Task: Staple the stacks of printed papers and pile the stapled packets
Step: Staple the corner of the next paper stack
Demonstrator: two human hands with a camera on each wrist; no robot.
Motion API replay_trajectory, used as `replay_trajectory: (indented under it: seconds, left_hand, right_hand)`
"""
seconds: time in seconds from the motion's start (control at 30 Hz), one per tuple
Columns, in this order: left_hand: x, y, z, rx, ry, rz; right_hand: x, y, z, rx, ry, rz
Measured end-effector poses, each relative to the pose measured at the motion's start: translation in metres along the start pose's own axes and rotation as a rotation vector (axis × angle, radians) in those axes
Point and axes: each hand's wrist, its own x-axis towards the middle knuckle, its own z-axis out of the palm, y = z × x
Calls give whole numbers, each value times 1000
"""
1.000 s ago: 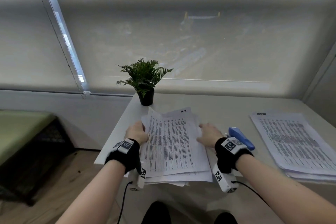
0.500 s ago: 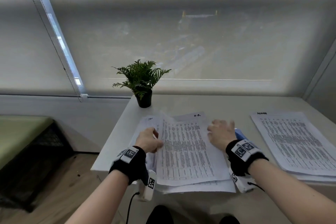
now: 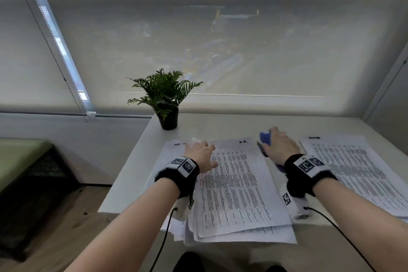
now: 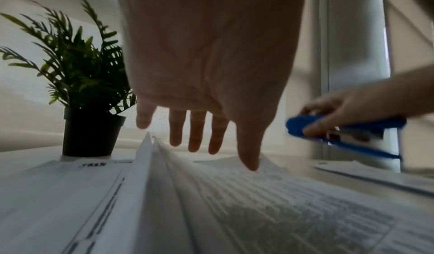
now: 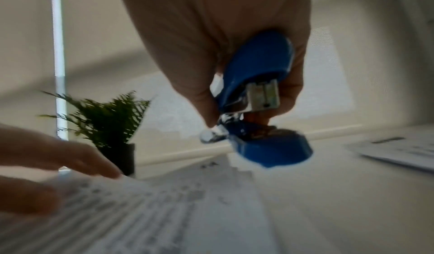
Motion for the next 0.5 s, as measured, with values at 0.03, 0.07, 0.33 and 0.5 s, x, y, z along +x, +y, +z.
replay_trajectory:
  seconds: [0.03, 0.07, 0.33, 0.5]
  left_hand:
    - [5, 1, 2, 17, -53, -6]
    - [8, 1, 4, 32, -97, -17]
    - [16, -8, 14, 81, -138, -11]
    - [26, -12, 14, -78, -192, 70]
  right_hand:
    - [3, -14, 1, 12, -38, -81]
    - [4, -29, 4, 15, -89, -142]
    - [13, -77, 64, -90, -140, -170]
    - [30, -78, 66, -58, -182, -132]
